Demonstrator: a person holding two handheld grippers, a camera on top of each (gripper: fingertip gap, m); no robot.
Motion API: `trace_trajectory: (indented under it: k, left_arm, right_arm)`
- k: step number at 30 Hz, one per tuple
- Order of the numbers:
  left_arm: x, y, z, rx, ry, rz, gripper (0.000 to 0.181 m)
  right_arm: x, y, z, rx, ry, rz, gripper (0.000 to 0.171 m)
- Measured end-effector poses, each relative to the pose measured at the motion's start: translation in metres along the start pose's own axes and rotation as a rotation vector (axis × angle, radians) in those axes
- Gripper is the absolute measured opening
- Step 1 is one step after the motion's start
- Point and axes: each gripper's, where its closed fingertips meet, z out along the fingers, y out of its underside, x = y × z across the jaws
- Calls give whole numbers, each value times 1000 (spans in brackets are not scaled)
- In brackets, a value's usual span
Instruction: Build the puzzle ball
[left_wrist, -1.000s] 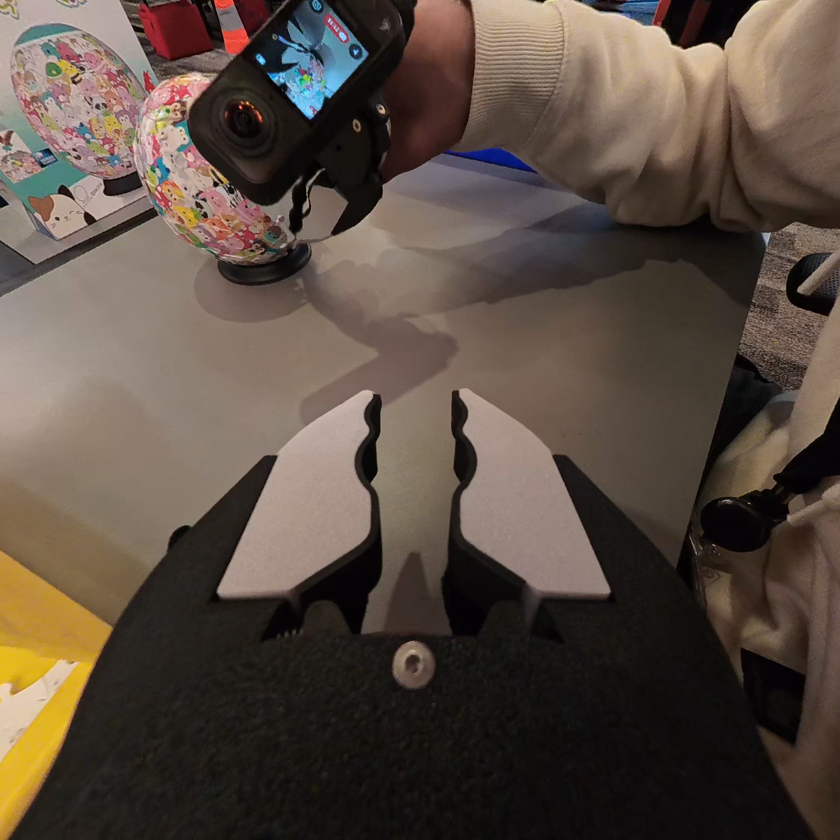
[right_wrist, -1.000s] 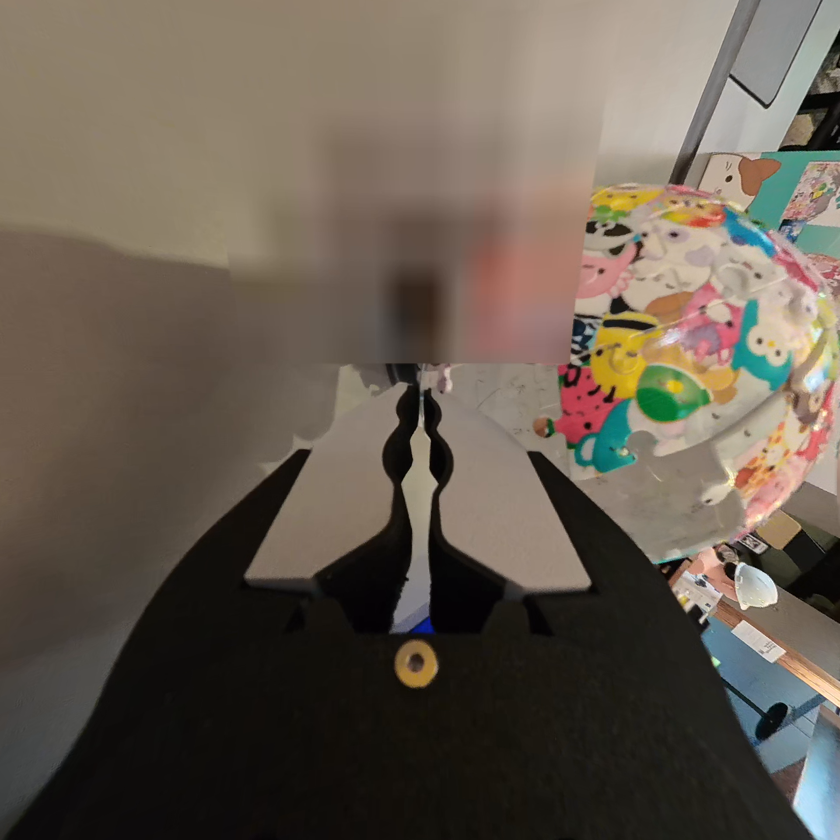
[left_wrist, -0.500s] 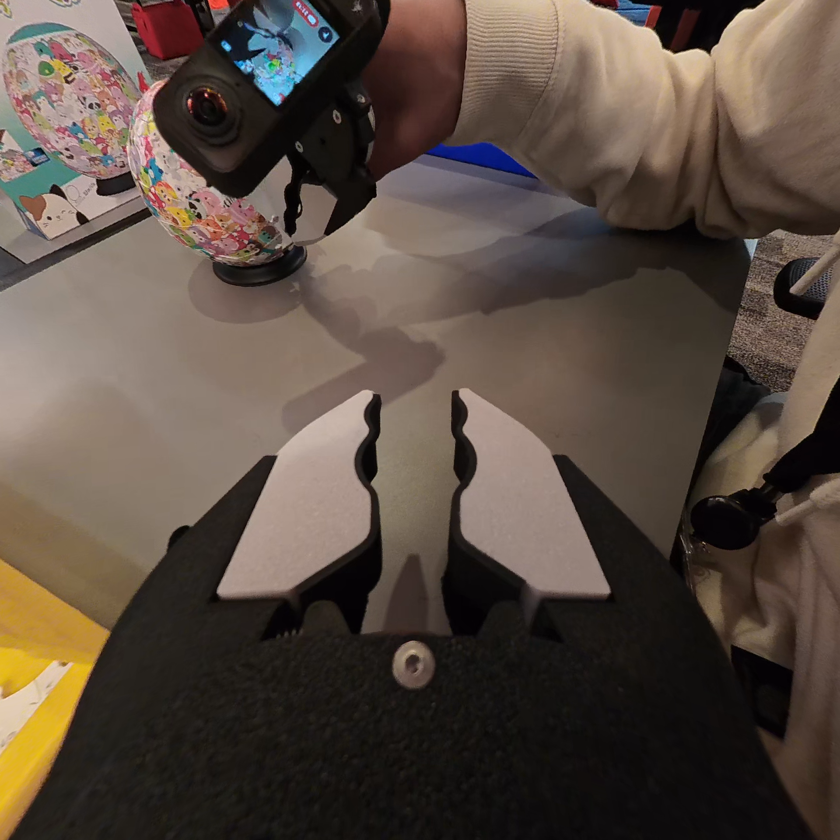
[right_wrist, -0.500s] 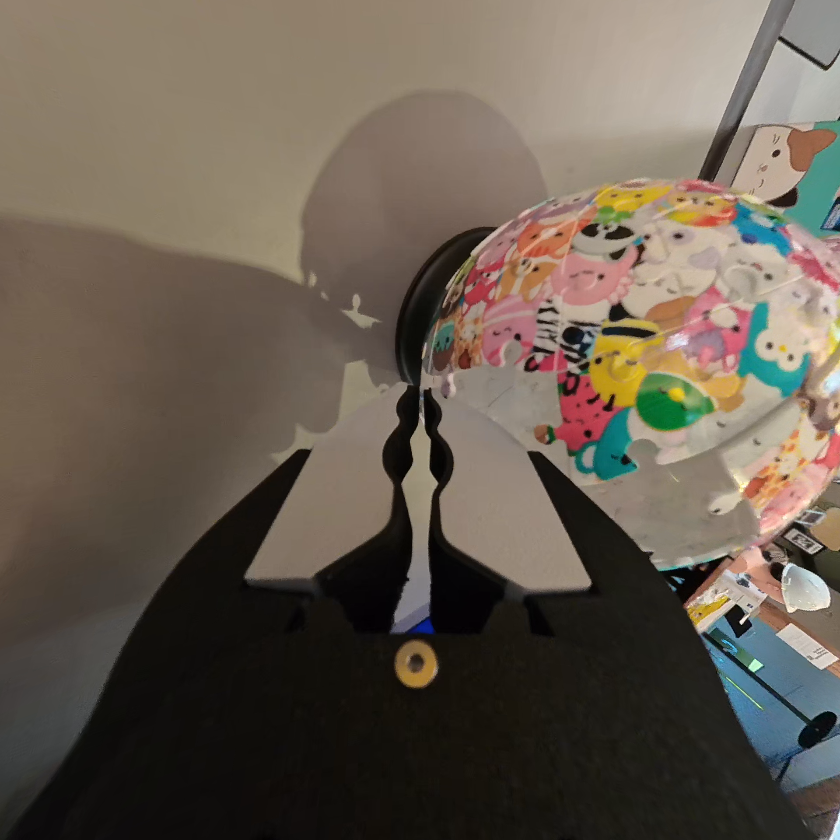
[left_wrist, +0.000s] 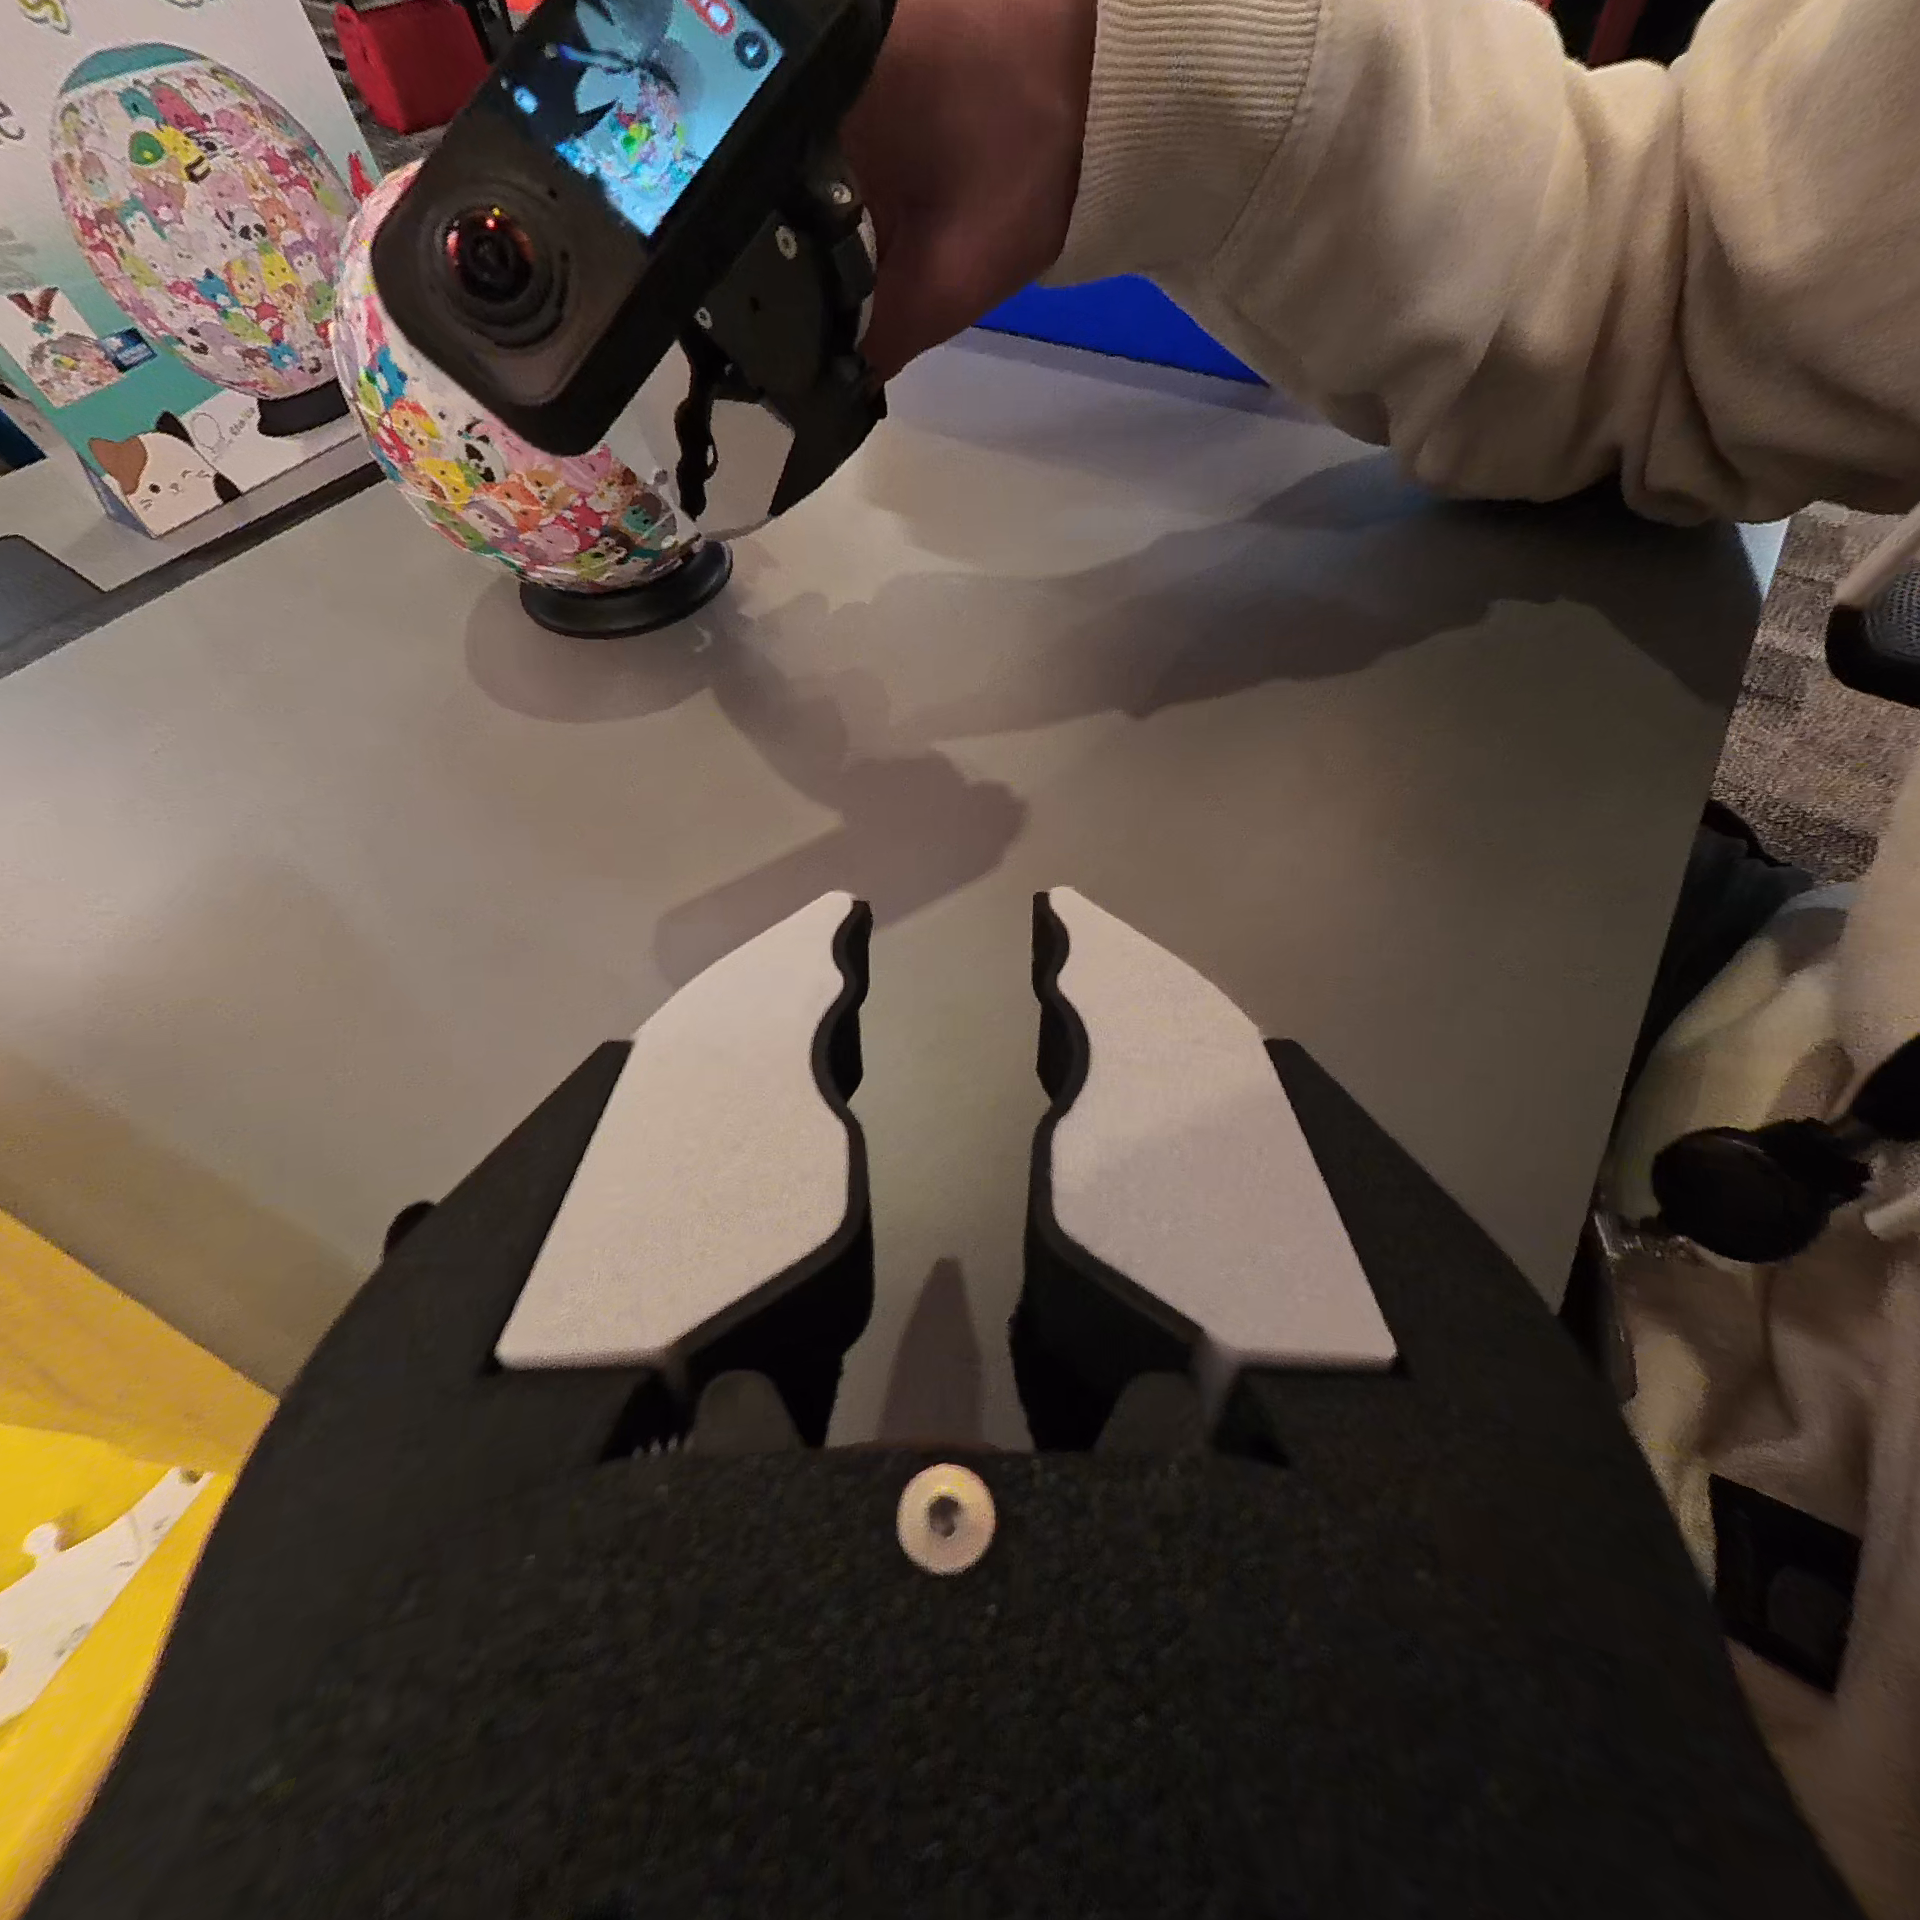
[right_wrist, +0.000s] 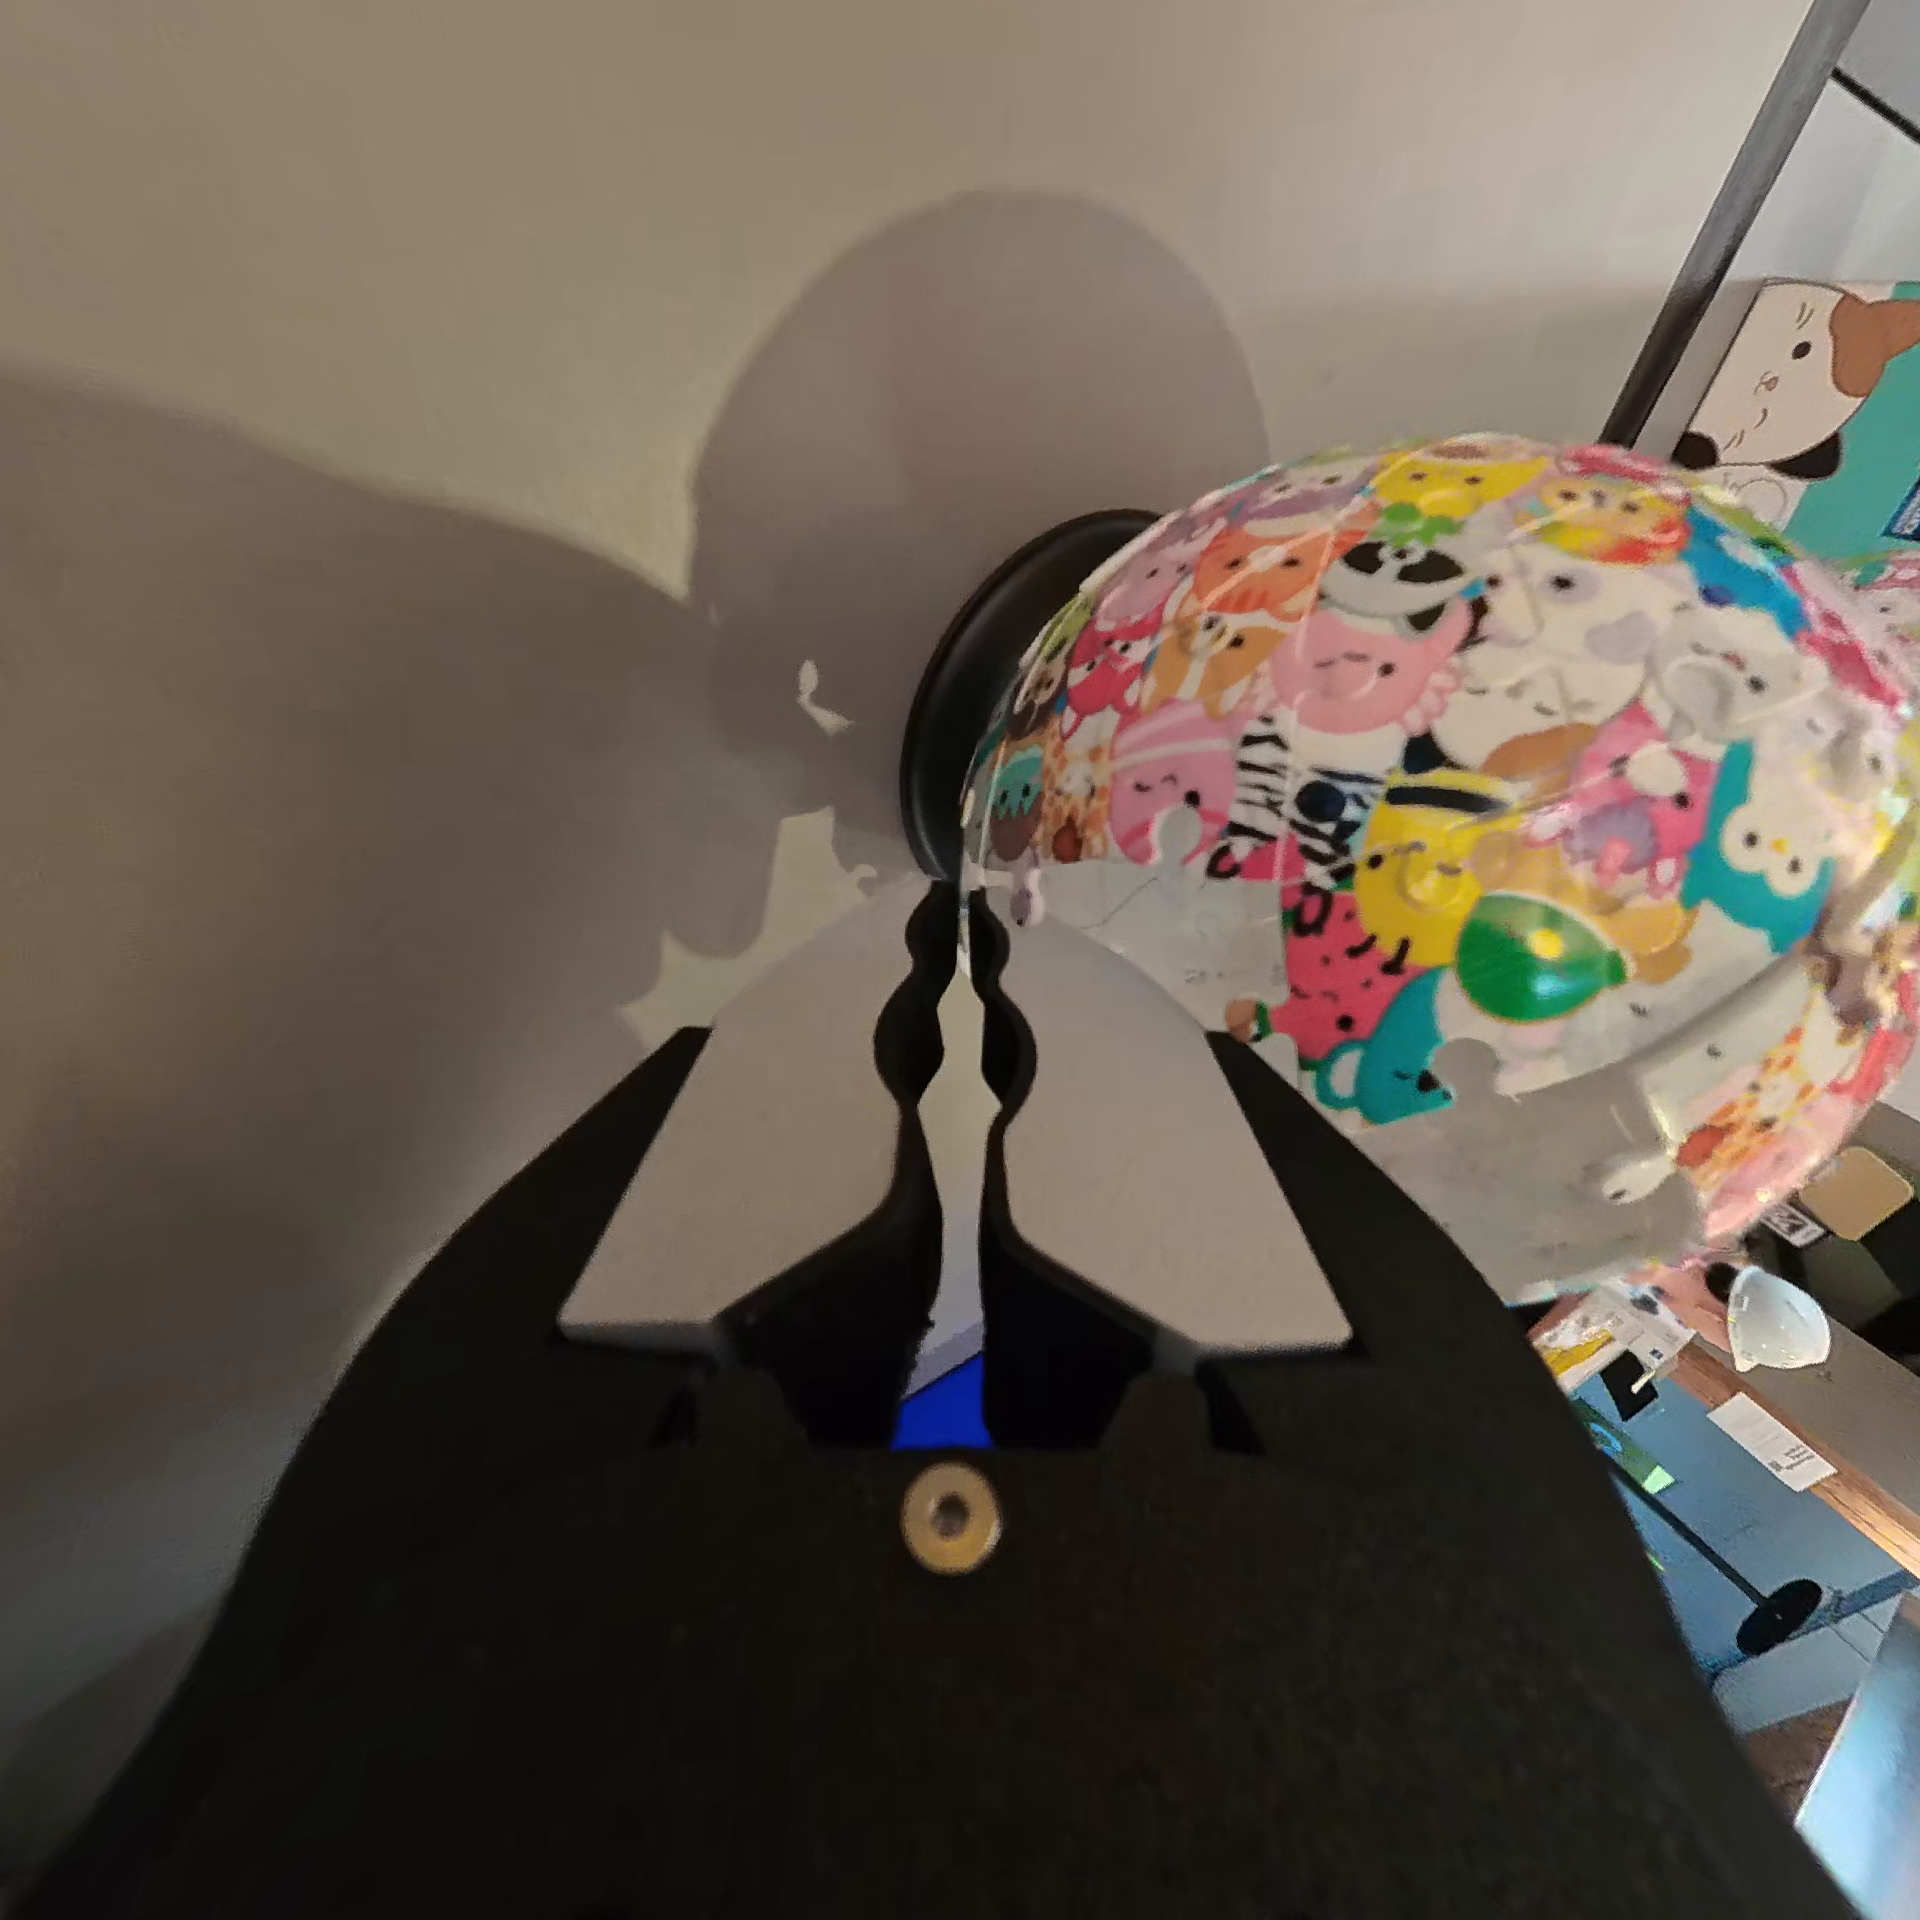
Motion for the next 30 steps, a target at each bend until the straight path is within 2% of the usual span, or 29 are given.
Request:
trace_trajectory:
  k: [8, 14, 17, 20, 23, 26, 30]
  left_arm:
    - [-9, 10, -2, 6, -44, -57, 33]
    - [-20, 7, -10, 37, -98, -142, 38]
    - [-19, 4, -15, 63, -93, -215, 39]
    - [-12, 2, -16, 87, -44, -304, 40]
    - [3, -2, -15, 95, 45, -370, 48]
    - [17, -5, -16, 103, 80, -377, 53]
    - [35, -7, -19, 97, 127, -349, 54]
  right_arm:
    - [14, 4, -21, 99, 108, 55, 2]
    - [-15, 16, -36, 122, 63, 46, 3]
    - [-38, 11, -59, 234, 23, 97, 2]
    - [-71, -17, -97, 461, -14, 138, 2]
    - [-101, -41, -128, 605, -24, 225, 2]
    - [-121, -57, -150, 696, 40, 319, 2]
    - [-112, -45, -162, 578, 413, 275, 2]
